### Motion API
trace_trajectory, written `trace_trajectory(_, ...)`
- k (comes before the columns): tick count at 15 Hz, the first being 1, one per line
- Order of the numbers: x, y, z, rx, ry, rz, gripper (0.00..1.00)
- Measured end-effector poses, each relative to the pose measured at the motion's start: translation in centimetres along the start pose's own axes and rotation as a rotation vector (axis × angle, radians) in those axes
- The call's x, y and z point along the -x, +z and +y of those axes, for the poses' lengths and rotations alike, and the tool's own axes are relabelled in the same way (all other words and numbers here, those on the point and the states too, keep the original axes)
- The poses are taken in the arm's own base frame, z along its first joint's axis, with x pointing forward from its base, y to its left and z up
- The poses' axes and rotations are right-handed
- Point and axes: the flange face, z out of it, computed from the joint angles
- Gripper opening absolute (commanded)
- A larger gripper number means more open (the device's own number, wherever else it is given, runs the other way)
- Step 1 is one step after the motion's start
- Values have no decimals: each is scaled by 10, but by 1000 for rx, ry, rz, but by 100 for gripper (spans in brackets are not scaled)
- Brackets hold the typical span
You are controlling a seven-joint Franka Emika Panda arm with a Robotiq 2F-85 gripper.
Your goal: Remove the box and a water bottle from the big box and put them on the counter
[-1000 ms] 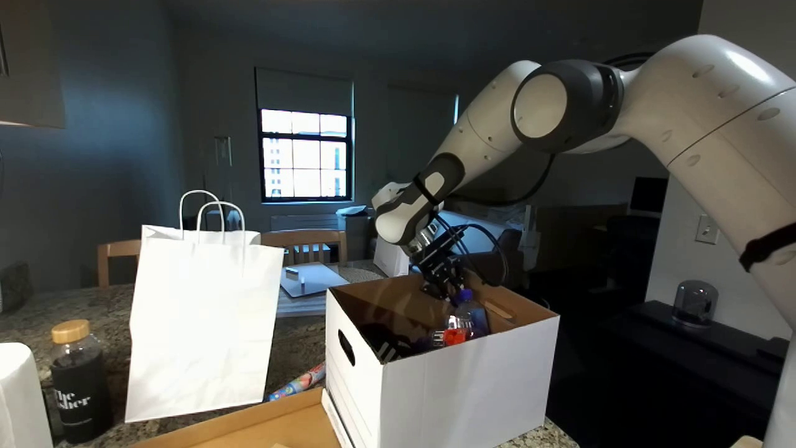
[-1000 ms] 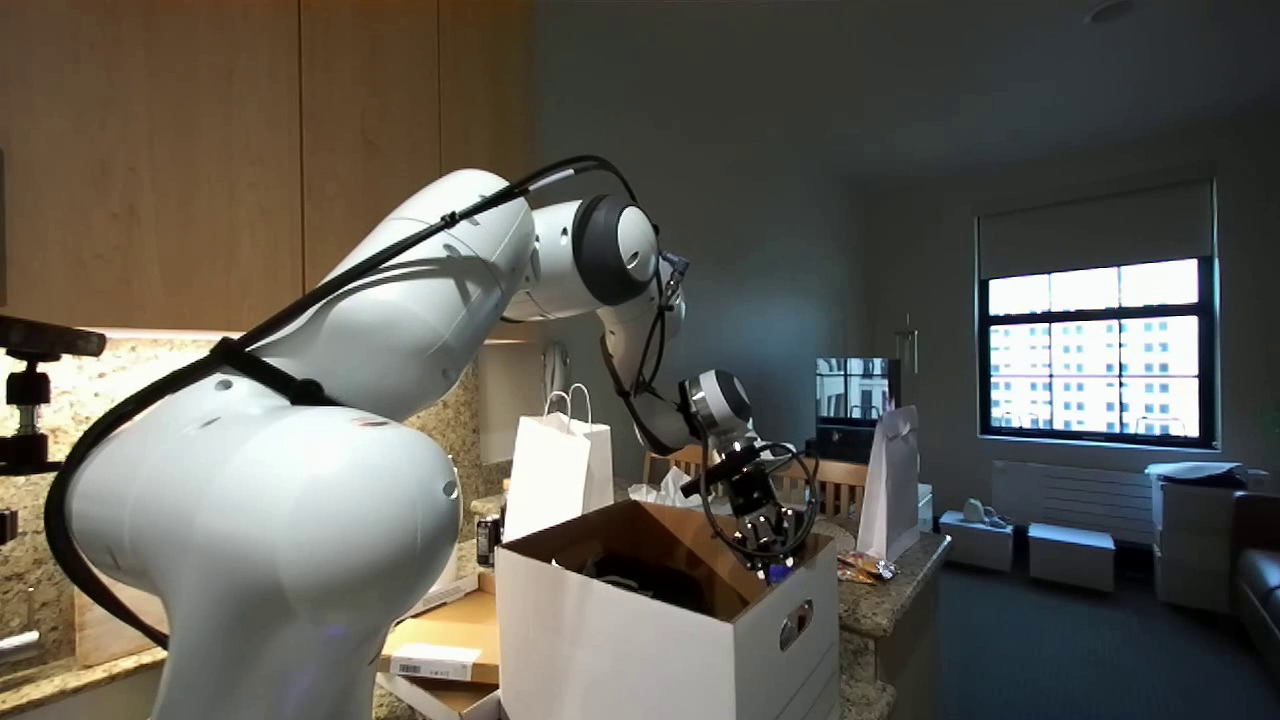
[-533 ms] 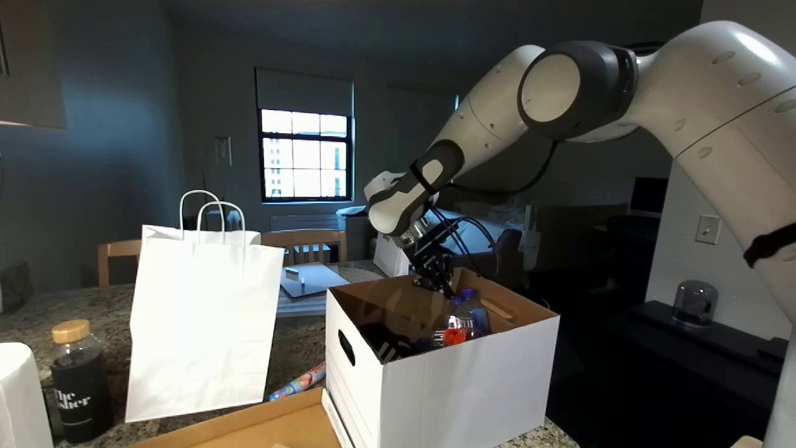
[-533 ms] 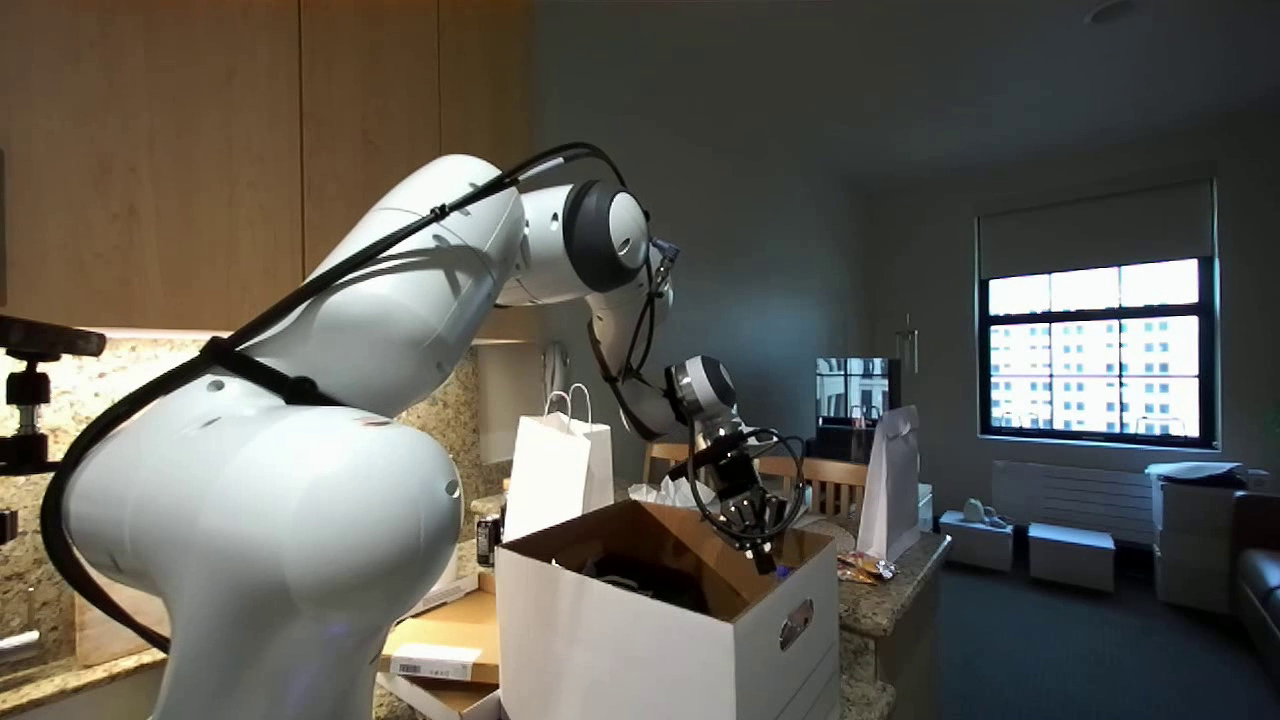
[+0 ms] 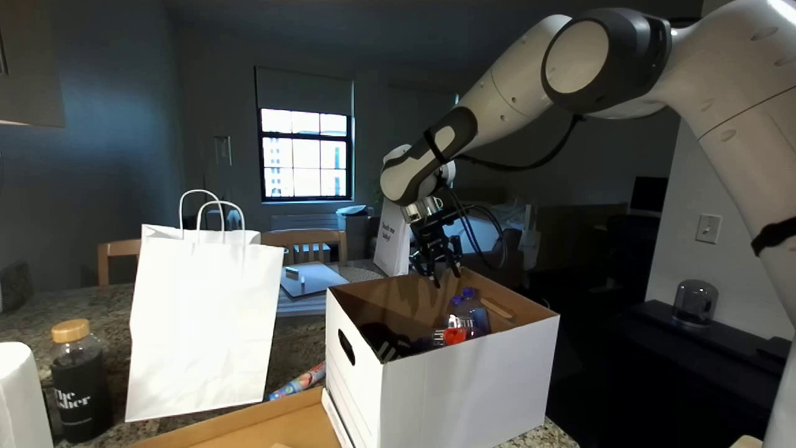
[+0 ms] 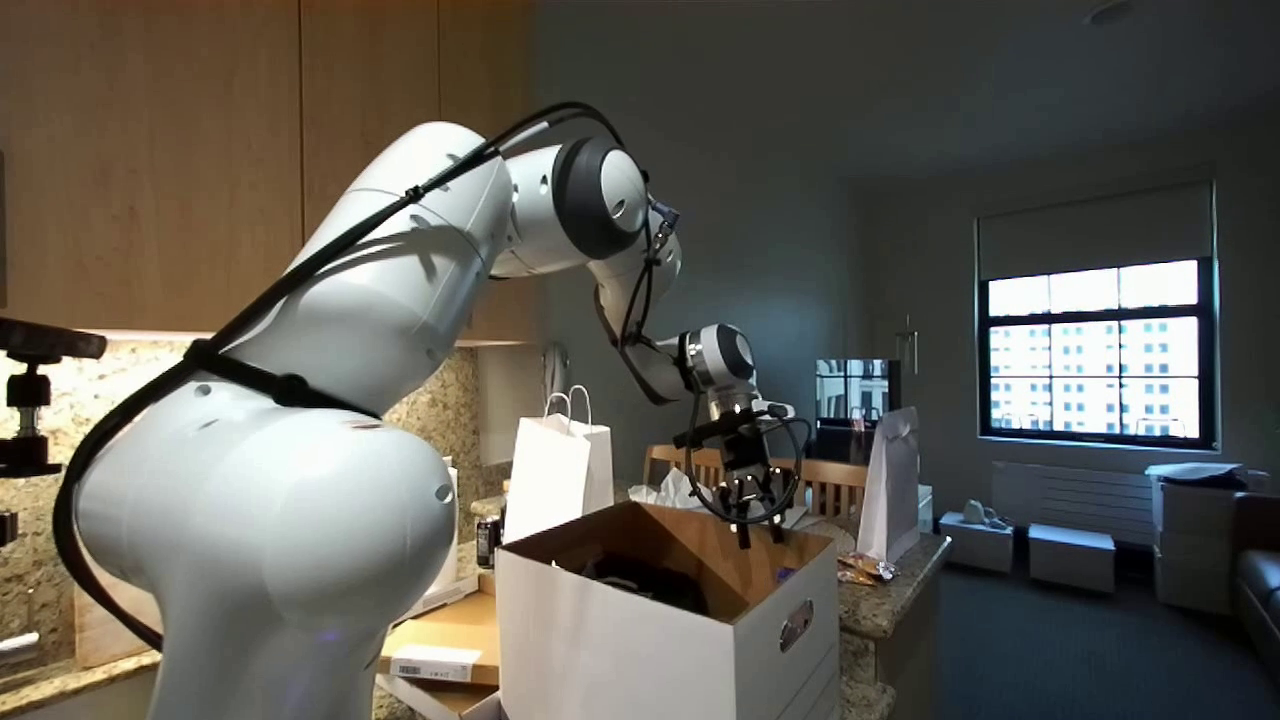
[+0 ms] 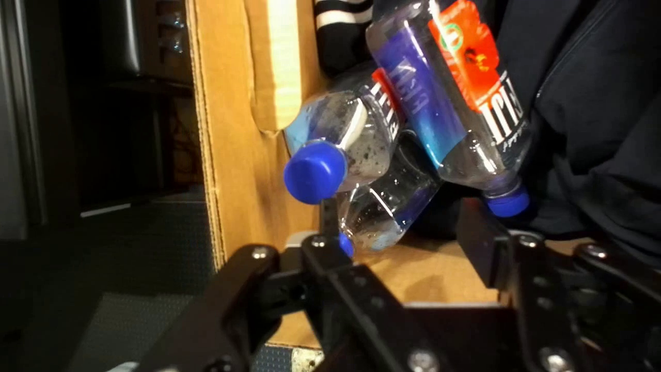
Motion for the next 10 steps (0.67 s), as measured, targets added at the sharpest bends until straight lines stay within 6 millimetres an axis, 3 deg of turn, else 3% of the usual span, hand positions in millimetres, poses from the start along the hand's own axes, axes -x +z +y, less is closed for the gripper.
trace_trajectory(2,-1,-3,16,-78,48,-22,100)
trace_trajectory(10,-7,10,58,-244,173,-101,100)
